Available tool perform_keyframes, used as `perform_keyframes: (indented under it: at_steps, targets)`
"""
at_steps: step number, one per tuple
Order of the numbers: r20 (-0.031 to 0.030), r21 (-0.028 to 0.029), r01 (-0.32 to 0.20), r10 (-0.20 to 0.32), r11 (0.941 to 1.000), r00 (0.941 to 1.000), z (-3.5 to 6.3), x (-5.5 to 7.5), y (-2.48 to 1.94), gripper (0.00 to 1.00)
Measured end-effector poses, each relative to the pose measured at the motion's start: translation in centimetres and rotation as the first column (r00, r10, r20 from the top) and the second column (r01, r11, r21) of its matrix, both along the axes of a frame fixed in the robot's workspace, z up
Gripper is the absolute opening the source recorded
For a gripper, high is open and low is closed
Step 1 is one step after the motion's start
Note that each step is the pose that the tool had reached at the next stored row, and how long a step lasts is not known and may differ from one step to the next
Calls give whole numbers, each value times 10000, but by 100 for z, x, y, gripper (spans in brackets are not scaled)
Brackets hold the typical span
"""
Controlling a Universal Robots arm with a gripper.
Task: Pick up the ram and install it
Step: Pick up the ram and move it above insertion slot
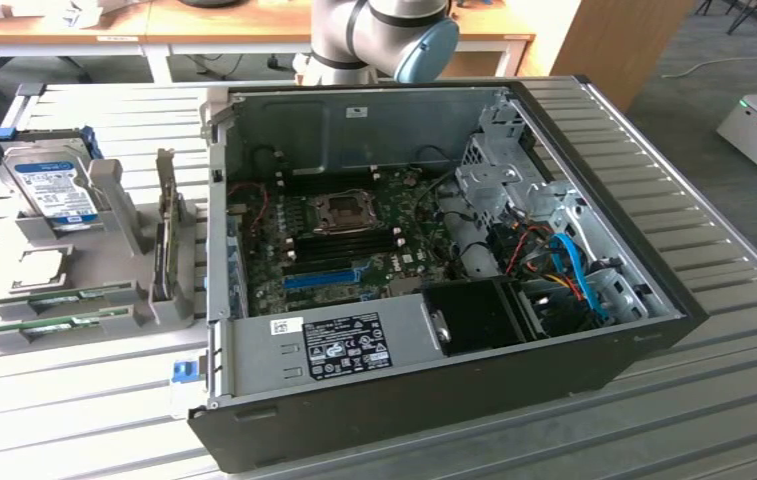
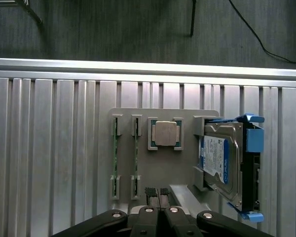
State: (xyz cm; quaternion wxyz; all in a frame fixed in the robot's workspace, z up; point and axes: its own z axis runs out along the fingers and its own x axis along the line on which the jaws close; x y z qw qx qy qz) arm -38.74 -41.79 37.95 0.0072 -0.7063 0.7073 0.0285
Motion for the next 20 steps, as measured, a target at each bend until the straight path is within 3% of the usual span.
perform_keyframes:
  at_steps: [20]
  targets:
    - [-1,3,-1,1,10000,10000,-288,0,-35,10]
